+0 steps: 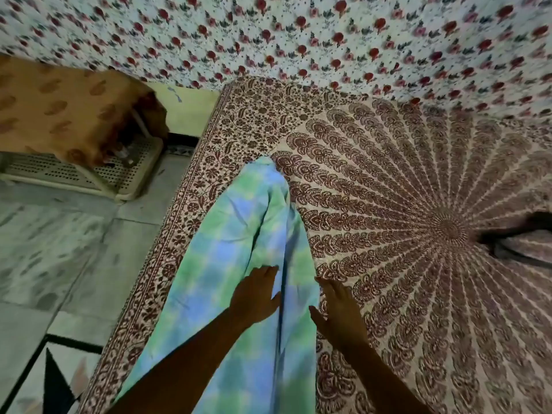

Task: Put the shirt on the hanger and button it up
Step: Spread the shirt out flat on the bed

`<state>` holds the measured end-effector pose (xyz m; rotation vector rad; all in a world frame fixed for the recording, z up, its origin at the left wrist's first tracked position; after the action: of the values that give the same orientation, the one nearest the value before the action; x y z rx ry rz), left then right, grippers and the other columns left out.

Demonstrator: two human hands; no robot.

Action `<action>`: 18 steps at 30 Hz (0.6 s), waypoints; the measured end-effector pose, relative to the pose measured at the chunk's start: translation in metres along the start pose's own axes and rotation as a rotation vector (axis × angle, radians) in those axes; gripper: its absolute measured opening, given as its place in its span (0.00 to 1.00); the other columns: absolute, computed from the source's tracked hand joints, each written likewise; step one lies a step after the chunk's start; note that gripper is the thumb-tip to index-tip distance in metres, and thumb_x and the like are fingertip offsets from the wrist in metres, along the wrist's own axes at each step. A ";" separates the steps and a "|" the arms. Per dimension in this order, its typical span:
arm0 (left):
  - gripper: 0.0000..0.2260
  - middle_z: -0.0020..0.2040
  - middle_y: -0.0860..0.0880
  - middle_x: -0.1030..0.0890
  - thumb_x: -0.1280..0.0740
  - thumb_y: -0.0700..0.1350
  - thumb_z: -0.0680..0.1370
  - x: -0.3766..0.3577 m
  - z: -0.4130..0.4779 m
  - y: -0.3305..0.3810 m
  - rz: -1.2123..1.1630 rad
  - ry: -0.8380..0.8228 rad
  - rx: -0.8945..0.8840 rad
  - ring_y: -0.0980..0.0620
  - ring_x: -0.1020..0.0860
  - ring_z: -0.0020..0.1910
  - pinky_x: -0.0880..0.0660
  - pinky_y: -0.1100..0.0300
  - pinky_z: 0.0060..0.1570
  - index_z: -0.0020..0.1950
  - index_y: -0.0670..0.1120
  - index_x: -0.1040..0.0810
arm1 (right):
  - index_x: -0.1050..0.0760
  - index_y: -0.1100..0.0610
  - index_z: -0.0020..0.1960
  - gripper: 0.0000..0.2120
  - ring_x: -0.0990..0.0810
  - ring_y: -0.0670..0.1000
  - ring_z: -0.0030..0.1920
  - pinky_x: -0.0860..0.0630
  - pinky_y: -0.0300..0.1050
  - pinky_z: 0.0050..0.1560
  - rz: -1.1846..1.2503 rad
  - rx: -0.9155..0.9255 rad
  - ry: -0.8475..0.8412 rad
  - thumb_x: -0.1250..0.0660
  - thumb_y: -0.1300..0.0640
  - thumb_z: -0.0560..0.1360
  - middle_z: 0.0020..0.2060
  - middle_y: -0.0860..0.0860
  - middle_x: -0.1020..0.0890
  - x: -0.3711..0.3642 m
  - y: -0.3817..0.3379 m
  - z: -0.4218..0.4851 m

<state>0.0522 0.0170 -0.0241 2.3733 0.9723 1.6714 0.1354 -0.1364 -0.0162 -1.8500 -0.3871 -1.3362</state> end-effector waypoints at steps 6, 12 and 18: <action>0.27 0.72 0.39 0.35 0.46 0.55 0.76 -0.008 0.077 -0.020 -0.030 0.165 0.041 0.40 0.37 0.71 0.33 0.45 0.66 0.73 0.44 0.38 | 0.31 0.58 0.67 0.24 0.29 0.58 0.60 0.29 0.49 0.59 0.224 -0.107 -0.081 0.35 0.52 0.73 0.61 0.58 0.27 -0.030 0.031 0.080; 0.22 0.75 0.37 0.44 0.50 0.53 0.75 0.010 0.148 -0.030 -0.033 0.215 0.059 0.38 0.43 0.74 0.42 0.48 0.70 0.66 0.57 0.28 | 0.30 0.66 0.63 0.19 0.26 0.59 0.58 0.34 0.38 0.58 0.517 -0.252 0.019 0.35 0.65 0.74 0.58 0.63 0.26 -0.052 0.039 0.170; 0.13 0.59 0.38 0.23 0.35 0.46 0.76 0.040 0.183 -0.030 -0.335 0.335 0.166 0.41 0.25 0.59 0.34 0.61 0.57 0.56 0.40 0.21 | 0.30 0.69 0.60 0.14 0.24 0.47 0.44 0.29 0.40 0.45 0.883 -0.418 0.006 0.38 0.70 0.75 0.49 0.66 0.22 -0.056 0.033 0.224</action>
<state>0.2062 0.1145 -0.0768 1.9021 1.5182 1.9443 0.2800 0.0218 -0.1073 -1.9694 0.7047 -0.8206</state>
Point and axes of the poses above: each hand's wrist, its own z-axis towards the middle knuckle, its own x-axis out of the back of the hand, y = z × x, the point moved 6 cm from there along z, towards the middle knuckle
